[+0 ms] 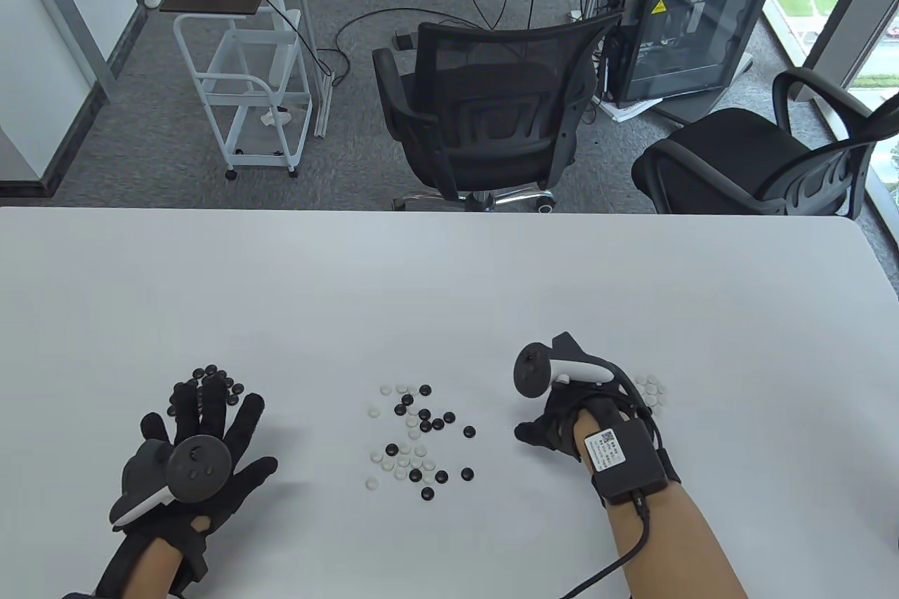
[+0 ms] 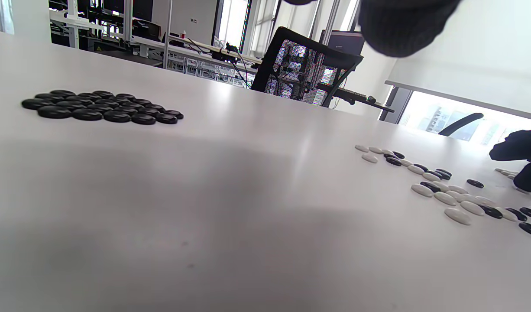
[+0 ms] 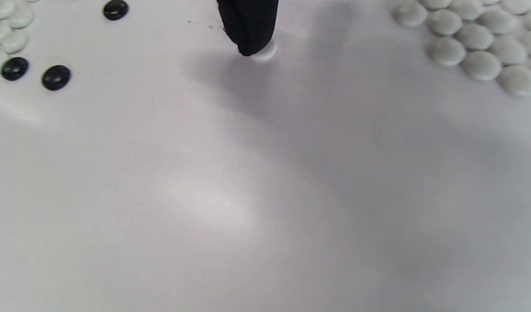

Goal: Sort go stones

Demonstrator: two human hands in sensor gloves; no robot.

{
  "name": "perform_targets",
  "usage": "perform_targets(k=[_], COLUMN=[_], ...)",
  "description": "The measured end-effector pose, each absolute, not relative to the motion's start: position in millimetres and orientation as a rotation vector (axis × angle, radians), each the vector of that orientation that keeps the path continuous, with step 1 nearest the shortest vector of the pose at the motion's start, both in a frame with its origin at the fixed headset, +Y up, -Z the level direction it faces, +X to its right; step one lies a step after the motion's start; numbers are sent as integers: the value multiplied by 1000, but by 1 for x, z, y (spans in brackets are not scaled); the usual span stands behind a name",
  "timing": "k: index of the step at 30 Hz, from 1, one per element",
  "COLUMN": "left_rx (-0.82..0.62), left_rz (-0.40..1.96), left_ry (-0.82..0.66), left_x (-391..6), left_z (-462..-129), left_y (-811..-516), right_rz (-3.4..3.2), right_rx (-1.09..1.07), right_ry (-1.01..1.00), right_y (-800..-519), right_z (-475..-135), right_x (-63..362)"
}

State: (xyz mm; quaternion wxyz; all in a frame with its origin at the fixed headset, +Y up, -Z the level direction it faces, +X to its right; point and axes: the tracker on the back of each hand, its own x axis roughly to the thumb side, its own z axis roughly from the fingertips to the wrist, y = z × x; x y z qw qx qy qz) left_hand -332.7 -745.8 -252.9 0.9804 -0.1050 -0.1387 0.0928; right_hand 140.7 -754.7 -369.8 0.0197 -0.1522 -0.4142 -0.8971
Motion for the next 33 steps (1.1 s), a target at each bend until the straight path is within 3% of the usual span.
perform_targets(k=[9,20,25,33], left_rx=[-224,-229,-230,-229], left_rz=[178,174,175,172], left_ry=[-275,-273,-272,-274], left_x=[-331,-329,-329,-328], left_z=[-254,-254,-255,-255], left_y=[-747,-747,-747,-747], right_rz=[-2851,-2987,-3055,-3024], right_rx=[-215,-203,-363,-780], right_ry=[-1278,-1231,-1165,-1142], right_y=[-756,-750,-733,-726], right_z=[-376,-382,-387,-396], right_x=[197,207,175,64])
